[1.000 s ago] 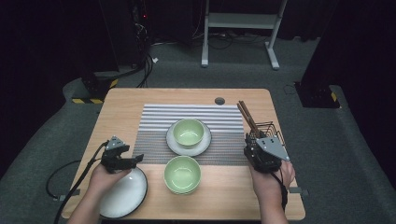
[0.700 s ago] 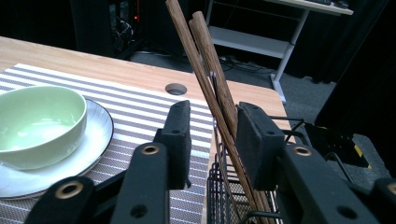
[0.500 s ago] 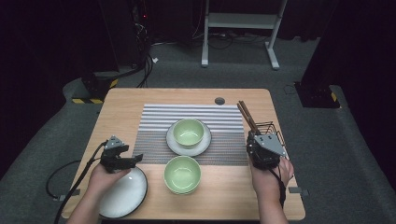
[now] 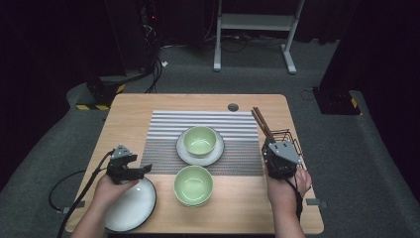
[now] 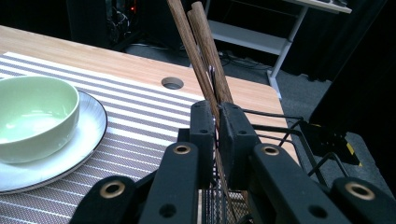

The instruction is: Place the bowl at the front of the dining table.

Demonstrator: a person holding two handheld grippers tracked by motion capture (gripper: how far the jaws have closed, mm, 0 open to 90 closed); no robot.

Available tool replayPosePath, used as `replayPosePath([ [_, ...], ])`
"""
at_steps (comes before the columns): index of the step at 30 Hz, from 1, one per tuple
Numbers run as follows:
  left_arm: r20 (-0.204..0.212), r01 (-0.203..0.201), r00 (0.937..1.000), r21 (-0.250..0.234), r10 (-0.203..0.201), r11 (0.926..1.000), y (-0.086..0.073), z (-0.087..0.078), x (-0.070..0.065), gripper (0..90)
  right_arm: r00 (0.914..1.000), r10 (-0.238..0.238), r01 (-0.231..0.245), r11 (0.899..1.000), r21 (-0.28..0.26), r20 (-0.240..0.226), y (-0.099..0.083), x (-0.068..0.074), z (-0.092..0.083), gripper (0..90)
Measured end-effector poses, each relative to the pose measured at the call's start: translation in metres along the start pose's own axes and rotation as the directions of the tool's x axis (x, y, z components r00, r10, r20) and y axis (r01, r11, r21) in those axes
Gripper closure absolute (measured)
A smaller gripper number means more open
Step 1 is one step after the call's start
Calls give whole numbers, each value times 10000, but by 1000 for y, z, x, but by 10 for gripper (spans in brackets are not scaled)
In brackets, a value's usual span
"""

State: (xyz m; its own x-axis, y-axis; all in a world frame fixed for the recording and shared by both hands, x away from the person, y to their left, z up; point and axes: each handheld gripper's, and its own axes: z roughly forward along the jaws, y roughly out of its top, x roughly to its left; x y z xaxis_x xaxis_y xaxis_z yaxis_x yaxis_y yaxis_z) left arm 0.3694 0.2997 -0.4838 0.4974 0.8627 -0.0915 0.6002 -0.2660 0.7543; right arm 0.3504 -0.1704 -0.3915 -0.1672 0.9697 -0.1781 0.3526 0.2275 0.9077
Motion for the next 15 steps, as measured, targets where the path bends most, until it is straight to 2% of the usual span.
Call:
replayPosePath([
  [12, 64, -104, 9999, -194, 105, 9998, 0, -4, 1, 222, 9996, -205, 207, 9997, -115, 188, 0, 1, -3, 882],
  [15, 82, 20, 10000, -256, -18, 9997, -2, -5, 4, 236, 9997, -160, 165, 9996, -244, 202, 0, -1, -6, 886],
])
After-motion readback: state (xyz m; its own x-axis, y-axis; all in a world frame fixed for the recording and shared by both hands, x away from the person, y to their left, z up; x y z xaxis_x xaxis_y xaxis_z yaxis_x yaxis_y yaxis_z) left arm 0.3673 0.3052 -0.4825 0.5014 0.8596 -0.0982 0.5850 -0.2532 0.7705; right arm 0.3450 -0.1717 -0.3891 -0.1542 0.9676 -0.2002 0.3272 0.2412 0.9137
